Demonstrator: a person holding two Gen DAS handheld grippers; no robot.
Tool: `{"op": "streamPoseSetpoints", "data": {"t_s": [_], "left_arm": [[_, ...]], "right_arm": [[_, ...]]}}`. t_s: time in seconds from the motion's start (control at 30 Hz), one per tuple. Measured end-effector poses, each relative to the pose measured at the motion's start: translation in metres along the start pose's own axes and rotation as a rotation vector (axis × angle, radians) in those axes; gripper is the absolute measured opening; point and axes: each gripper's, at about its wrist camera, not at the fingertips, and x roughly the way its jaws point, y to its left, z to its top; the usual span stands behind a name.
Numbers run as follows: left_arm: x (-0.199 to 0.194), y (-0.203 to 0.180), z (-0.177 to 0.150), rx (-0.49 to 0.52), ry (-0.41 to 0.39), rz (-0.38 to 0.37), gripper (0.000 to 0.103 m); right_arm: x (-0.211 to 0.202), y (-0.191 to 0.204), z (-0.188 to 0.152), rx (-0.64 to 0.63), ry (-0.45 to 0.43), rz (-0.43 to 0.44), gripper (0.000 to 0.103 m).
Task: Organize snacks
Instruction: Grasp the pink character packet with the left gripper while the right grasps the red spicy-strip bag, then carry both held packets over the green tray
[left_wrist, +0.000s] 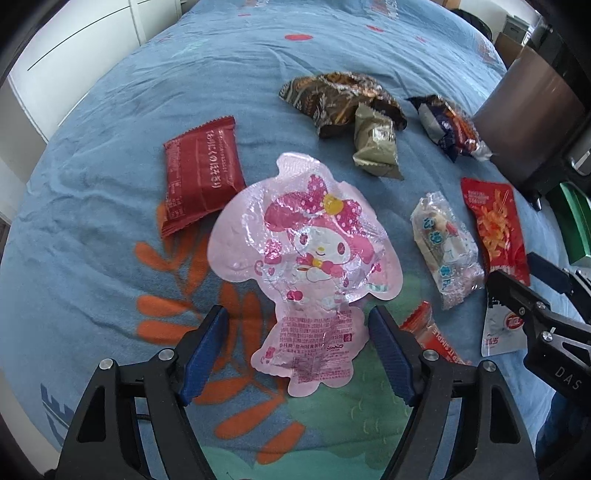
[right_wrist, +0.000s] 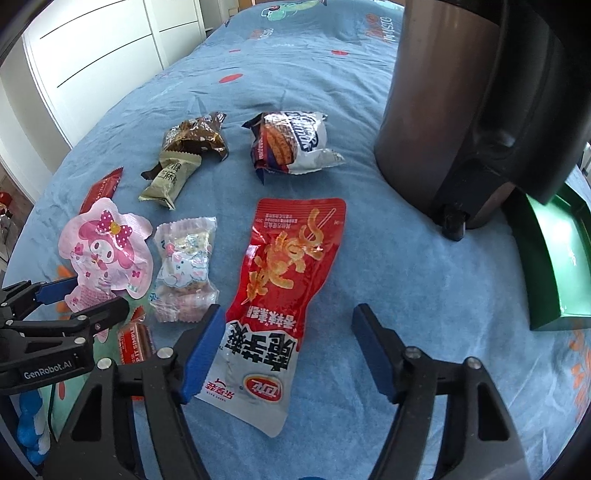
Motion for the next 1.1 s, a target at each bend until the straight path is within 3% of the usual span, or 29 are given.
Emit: {"op": "streamPoseSetpoints", "data": {"t_s": [0.27,0.33,0.37,0.43,0.5,0.53,0.7,1.1], "left_arm": [[0.013,-0.009,0.012,0.028,0.037,0.025,0.069],[0.011,-0.01,0.015,0.029,0.033,0.018,0.055],[0.011,-0.01,0.018,0.03,0.033,0.017,0.05],[0.008,-0.01,0.023,0.035,0.025,0.014,0.03],[0.006,-0.012,0.029,0.034,0.02,0.007,0.019],[0.006,-0.011,0.028,0.033,0.013,0.004,0.017],[-0.013,-0.014,0.015,0.034,-0.029,0.016,0.014],[-0.059,0.002,-0.008,-0.015,-0.106,-0.02,0.014]], "right_arm": [[0.017,0.005,0.006,0.007,0.025,0.051,0.103],[0.017,0.003,0.006,0.022,0.02,0.089,0.086],[0.016,0.002,0.006,0.028,0.014,0.099,0.071],[0.014,-0.002,0.004,0.043,-0.002,0.128,0.061],[0.01,-0.005,0.003,0.045,-0.015,0.142,0.048],[0.007,-0.006,0.002,0.045,-0.023,0.147,0.047],[-0.004,-0.005,0.002,0.023,-0.044,0.144,0.039],[-0.043,-0.011,-0.007,0.021,-0.081,0.188,0.037]]}}
